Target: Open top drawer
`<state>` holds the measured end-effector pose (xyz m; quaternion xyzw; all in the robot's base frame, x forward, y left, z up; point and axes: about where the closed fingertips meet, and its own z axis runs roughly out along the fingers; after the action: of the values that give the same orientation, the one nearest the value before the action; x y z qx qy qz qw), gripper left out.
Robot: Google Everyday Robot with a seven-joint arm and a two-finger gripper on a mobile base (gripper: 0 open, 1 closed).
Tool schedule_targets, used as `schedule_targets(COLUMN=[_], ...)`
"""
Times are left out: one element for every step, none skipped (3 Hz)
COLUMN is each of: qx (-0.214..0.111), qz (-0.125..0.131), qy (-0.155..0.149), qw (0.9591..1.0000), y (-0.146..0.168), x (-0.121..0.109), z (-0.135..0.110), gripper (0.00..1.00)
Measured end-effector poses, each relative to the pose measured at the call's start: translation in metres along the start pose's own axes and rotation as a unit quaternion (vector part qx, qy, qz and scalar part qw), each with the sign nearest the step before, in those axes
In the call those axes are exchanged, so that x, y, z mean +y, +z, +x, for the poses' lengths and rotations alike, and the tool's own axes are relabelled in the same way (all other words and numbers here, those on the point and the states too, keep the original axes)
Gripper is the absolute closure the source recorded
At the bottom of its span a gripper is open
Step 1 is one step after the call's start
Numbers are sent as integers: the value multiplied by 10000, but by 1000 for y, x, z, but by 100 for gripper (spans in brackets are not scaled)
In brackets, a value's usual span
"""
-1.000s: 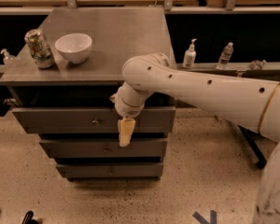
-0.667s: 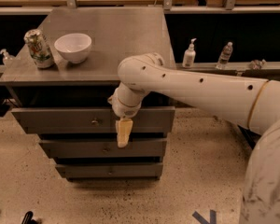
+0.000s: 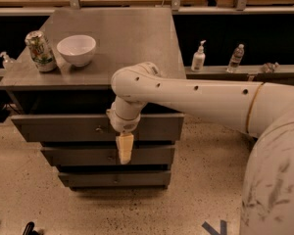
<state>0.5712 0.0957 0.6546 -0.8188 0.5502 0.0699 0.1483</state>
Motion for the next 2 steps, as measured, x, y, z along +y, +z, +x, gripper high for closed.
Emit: schedule_targets(qx=[-100, -228], qz=[-116, -175], qy=[-129, -252], qw=[9998, 9993], y=[1, -4], x=[26, 47], z=[-6, -12], gripper=[0, 2])
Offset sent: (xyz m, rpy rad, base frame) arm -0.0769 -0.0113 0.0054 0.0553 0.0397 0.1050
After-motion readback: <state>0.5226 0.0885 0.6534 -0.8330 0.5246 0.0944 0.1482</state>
